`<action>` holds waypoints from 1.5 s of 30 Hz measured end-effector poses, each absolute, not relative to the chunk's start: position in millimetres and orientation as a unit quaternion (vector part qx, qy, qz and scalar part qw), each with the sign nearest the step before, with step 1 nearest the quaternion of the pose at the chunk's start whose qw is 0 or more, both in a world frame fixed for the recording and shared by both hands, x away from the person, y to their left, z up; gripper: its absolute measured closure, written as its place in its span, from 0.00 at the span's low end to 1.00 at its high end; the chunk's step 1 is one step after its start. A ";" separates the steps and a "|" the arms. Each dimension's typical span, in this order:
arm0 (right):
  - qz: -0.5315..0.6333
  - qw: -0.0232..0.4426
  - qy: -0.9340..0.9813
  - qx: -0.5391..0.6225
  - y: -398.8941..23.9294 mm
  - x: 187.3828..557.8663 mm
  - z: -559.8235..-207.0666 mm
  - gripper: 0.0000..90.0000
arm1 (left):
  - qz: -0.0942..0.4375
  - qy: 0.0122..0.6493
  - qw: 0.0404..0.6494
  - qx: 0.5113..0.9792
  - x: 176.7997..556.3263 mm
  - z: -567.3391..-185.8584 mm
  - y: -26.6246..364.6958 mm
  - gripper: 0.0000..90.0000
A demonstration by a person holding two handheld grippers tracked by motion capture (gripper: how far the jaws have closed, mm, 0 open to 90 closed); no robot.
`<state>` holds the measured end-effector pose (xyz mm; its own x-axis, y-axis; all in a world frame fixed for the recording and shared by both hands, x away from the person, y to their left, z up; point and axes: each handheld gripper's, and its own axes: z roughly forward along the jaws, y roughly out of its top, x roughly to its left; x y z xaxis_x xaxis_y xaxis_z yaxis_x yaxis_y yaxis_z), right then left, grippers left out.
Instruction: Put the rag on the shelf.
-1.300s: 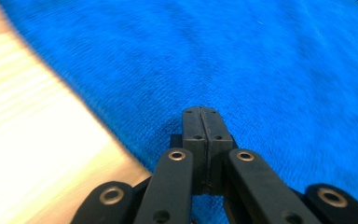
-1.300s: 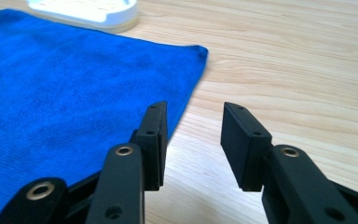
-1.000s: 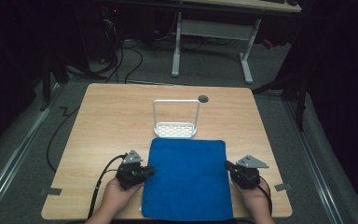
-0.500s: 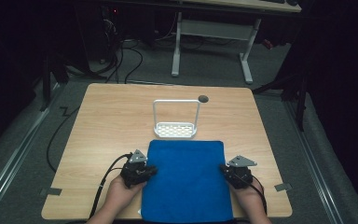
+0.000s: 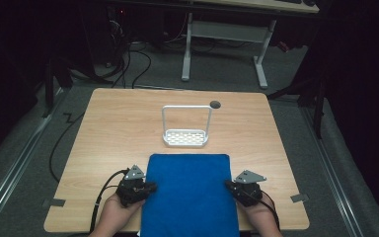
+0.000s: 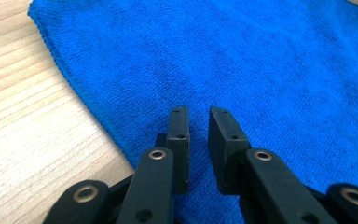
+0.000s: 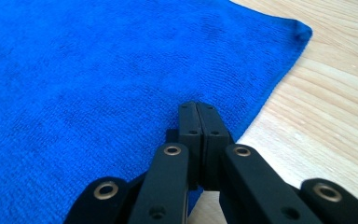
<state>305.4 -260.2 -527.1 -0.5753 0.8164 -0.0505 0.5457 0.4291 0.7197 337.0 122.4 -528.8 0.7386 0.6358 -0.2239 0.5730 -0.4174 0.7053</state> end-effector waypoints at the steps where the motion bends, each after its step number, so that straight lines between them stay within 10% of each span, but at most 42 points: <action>1: 0.335 0.201 0.822 0.414 -259.3 304.5 -526.9 1.00 | 0.037 0.360 0.402 0.841 337.3 -528.7 123.0 0.88; 9: 0.343 0.196 0.822 0.411 -260.2 305.2 -527.1 0.91 | 0.034 0.361 0.403 0.840 337.9 -528.5 122.8 0.87; 23: 0.371 0.235 0.793 0.422 -277.0 302.7 -520.4 0.76 | 0.104 0.388 0.474 0.783 357.1 -520.0 144.5 0.56; 45: 0.373 0.238 0.785 0.433 -283.3 304.0 -521.0 0.73 | 0.104 0.465 0.432 0.766 428.8 -534.7 128.0 0.60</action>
